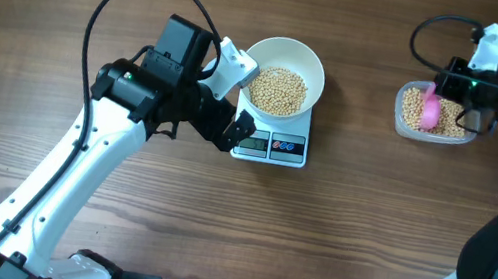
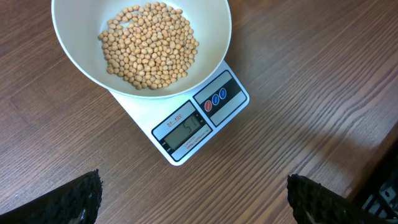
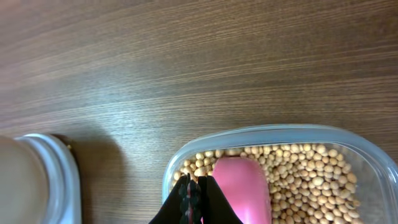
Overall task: Scoop item into bowl and weigh 150g on scale
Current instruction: 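Dip the pink scoop into the soybeans and lift a scoopful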
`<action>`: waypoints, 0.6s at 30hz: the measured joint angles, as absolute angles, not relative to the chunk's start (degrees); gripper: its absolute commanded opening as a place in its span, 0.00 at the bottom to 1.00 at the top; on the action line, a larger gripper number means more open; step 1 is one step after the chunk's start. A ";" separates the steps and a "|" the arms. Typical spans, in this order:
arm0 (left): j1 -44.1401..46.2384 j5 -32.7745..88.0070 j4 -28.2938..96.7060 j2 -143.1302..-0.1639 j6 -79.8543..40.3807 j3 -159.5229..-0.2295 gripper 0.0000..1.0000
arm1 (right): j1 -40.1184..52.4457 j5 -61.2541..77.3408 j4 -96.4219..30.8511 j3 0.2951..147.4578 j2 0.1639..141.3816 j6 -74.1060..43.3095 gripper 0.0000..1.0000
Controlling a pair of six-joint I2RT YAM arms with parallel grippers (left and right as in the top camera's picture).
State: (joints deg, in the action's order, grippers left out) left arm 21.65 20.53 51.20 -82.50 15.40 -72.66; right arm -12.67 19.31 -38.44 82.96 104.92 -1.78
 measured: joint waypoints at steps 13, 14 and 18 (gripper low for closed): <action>21.65 20.53 51.22 -82.50 15.40 -72.66 1.00 | -14.79 25.19 -38.48 82.96 104.92 -1.93 0.04; 21.65 20.53 51.20 -82.50 15.40 -72.66 1.00 | -14.79 24.27 -38.48 82.96 104.92 -1.93 0.04; 21.65 20.53 51.22 -82.50 15.40 -72.66 1.00 | -14.81 22.41 -38.44 82.96 104.92 -1.87 0.04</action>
